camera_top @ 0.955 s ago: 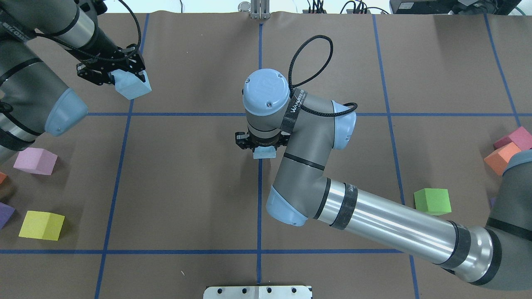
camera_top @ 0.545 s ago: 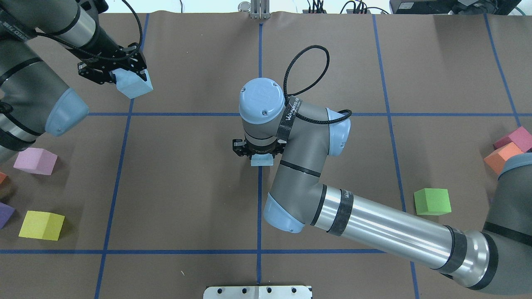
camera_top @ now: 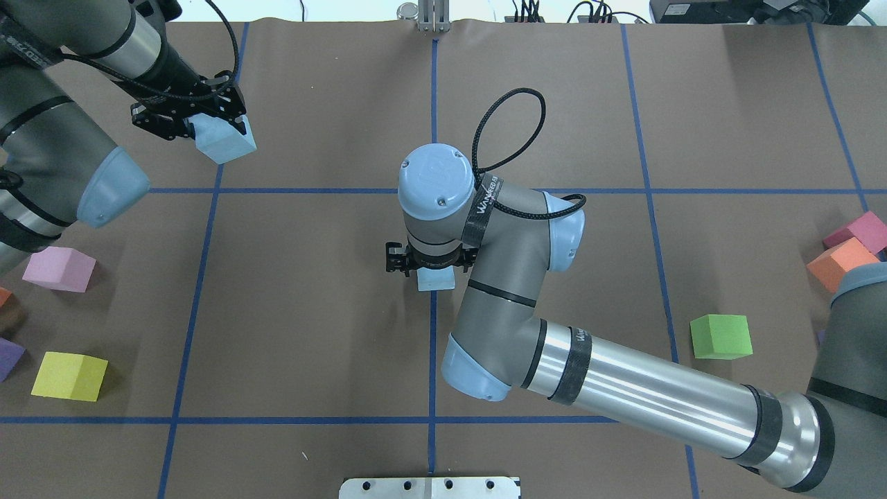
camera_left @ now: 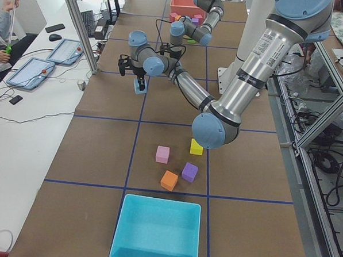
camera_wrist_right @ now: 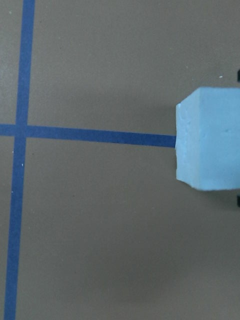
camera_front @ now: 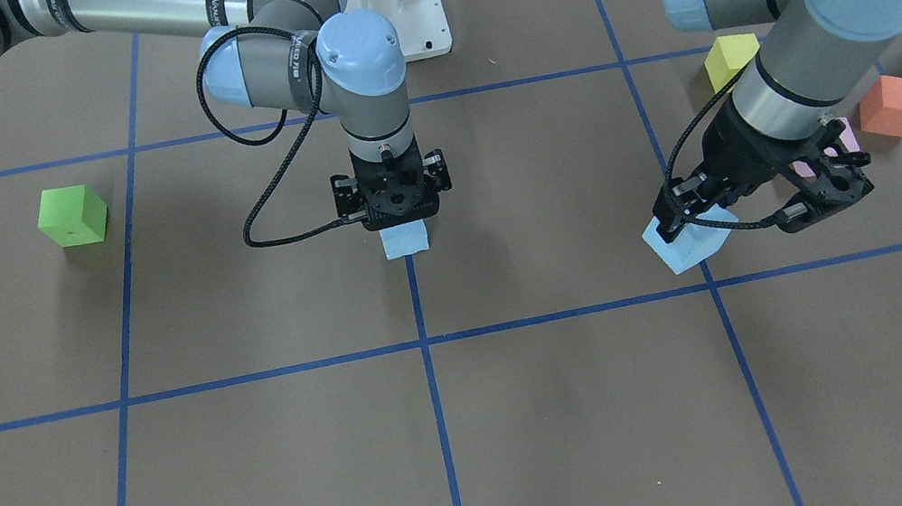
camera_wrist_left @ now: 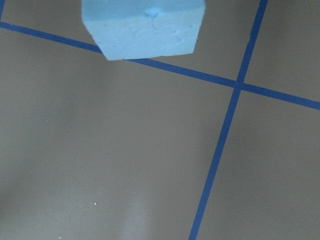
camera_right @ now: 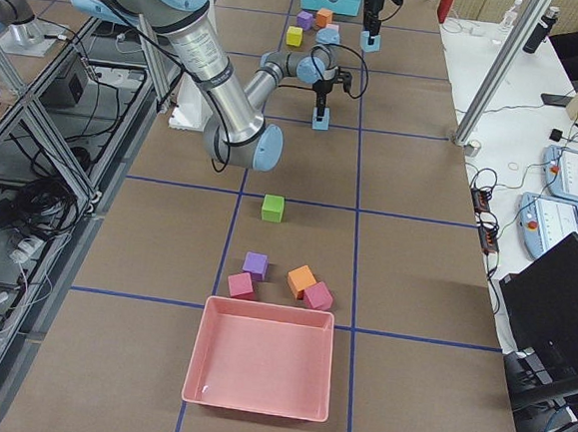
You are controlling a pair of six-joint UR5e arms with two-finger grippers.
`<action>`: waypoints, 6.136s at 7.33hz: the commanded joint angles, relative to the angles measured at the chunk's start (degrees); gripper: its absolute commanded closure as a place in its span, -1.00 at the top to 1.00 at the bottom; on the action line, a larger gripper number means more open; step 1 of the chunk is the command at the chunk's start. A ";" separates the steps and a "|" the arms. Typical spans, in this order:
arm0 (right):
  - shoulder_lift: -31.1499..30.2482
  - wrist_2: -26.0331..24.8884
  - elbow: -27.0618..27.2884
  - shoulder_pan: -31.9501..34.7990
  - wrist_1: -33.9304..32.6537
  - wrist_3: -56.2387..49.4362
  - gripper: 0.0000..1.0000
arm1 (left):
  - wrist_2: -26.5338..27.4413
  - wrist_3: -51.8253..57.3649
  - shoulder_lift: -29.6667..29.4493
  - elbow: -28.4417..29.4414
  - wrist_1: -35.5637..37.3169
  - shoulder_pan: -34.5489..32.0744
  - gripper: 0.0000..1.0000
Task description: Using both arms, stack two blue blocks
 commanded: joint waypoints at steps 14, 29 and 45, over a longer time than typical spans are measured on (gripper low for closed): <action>-13.32 13.36 3.34 30.73 0.16 -33.10 1.00 | 8.98 -0.20 -22.75 13.31 6.51 20.38 -0.08; -12.97 13.01 3.87 30.82 0.34 -33.28 1.00 | 9.95 -4.51 -22.05 11.81 5.01 24.17 0.98; -53.58 26.63 21.97 61.58 -0.28 -54.99 1.00 | -7.54 74.25 37.78 -6.03 10.50 -28.04 0.98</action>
